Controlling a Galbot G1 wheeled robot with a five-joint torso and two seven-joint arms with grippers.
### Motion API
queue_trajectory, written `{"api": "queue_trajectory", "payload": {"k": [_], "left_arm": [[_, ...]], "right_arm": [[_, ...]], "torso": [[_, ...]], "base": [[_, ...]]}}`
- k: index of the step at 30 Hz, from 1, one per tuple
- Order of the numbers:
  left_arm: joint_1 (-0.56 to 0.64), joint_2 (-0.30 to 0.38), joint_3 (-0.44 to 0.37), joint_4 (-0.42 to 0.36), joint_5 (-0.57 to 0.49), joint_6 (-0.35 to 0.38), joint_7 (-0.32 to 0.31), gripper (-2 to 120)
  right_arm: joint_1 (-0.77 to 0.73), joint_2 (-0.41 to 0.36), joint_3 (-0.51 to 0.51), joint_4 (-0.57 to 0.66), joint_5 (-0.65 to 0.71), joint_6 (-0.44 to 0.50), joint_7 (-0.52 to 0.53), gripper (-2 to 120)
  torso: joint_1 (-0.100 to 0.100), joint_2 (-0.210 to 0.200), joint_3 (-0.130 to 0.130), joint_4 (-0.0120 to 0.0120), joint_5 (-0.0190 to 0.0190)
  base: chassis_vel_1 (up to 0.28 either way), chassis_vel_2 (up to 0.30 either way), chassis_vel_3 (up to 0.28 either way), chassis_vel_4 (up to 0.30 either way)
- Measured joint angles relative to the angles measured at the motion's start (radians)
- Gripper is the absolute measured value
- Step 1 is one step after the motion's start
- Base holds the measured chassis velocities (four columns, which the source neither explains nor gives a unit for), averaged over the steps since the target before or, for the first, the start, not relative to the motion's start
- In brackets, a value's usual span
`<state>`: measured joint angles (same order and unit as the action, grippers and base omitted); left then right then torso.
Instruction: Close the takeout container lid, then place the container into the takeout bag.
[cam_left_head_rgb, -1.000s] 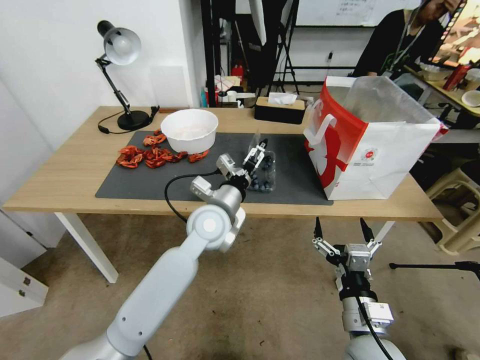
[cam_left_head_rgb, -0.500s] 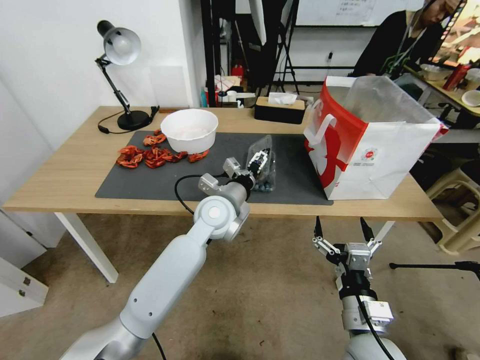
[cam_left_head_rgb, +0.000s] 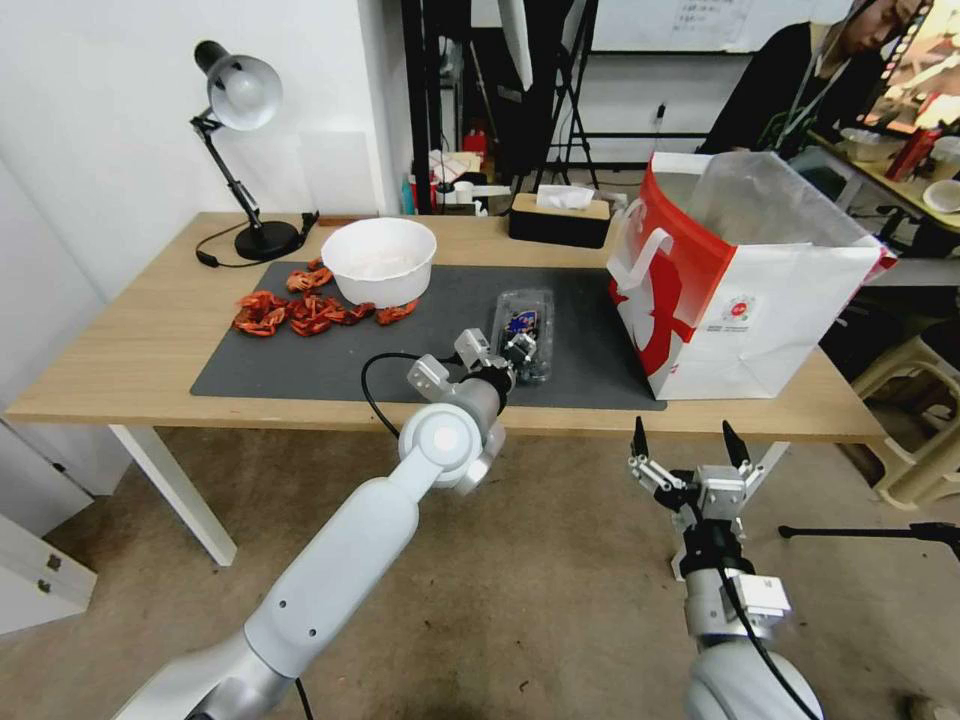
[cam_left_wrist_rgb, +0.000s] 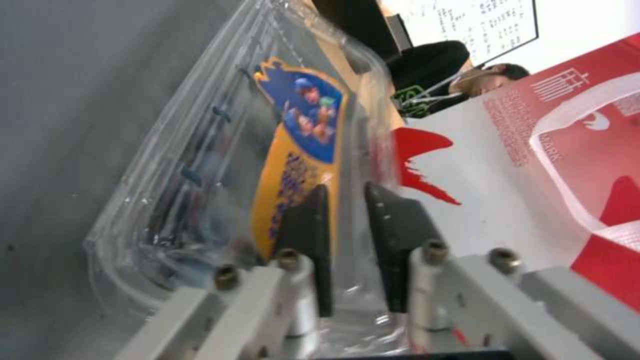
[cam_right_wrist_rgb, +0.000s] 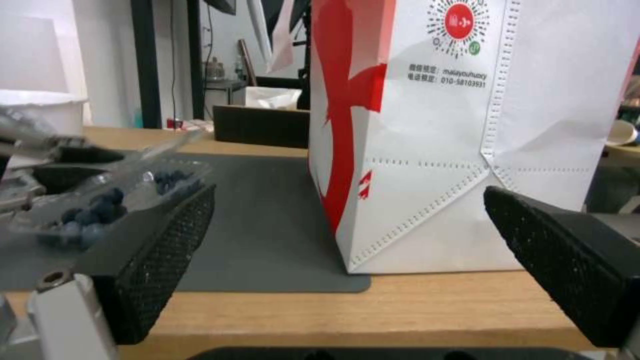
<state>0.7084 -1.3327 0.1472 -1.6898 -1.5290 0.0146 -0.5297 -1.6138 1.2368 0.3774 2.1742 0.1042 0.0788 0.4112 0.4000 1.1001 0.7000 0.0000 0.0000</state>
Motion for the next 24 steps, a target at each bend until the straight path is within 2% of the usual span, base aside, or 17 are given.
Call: {"api": "queue_trajectory", "payload": {"k": [3, 16, 19, 21, 23, 24], "left_arm": [[0.000, 0.008, 0.006, 0.000, 0.008, 0.007, -0.007, 0], [-0.005, 0.018, 0.043, 0.006, 0.038, 0.019, -0.014, 0], [-0.011, 0.018, 0.058, 0.012, 0.048, 0.019, -0.014, 0], [-0.012, 0.019, 0.060, 0.012, 0.049, 0.019, -0.014, 0], [-0.016, 0.020, 0.066, 0.012, 0.052, 0.018, -0.014, 0], [-0.016, 0.020, 0.066, 0.012, 0.052, 0.018, -0.014, 0]], "right_arm": [[0.030, -0.011, -0.001, 0.002, 0.052, -0.032, 0.005, 100], [0.120, -0.045, 0.011, 0.012, 0.219, -0.143, 0.032, 100], [0.164, -0.066, 0.005, 0.015, 0.331, -0.197, 0.050, 100], [0.173, -0.071, 0.003, 0.015, 0.357, -0.207, 0.053, 100], [0.211, -0.093, 0.000, 0.017, 0.465, -0.245, 0.063, 100], [0.211, -0.093, 0.000, 0.017, 0.465, -0.245, 0.063, 100]], "torso": [[0.000, 0.000, 0.000, 0.0000, 0.0000], [0.000, 0.000, 0.000, 0.0000, 0.0000], [0.000, 0.000, 0.000, -0.0001, 0.0001], [0.000, 0.000, 0.000, 0.0001, 0.0001], [0.000, 0.000, 0.000, 0.0001, 0.0000], [0.000, 0.000, 0.000, 0.0001, 0.0000]], "base": [[0.000, 0.000, 0.000, 0.000], [0.000, 0.000, 0.000, 0.000], [0.000, 0.000, 0.000, 0.000], [0.000, 0.000, 0.000, 0.000], [0.000, 0.000, 0.000, 0.000], [0.000, 0.000, 0.000, 0.000]]}}
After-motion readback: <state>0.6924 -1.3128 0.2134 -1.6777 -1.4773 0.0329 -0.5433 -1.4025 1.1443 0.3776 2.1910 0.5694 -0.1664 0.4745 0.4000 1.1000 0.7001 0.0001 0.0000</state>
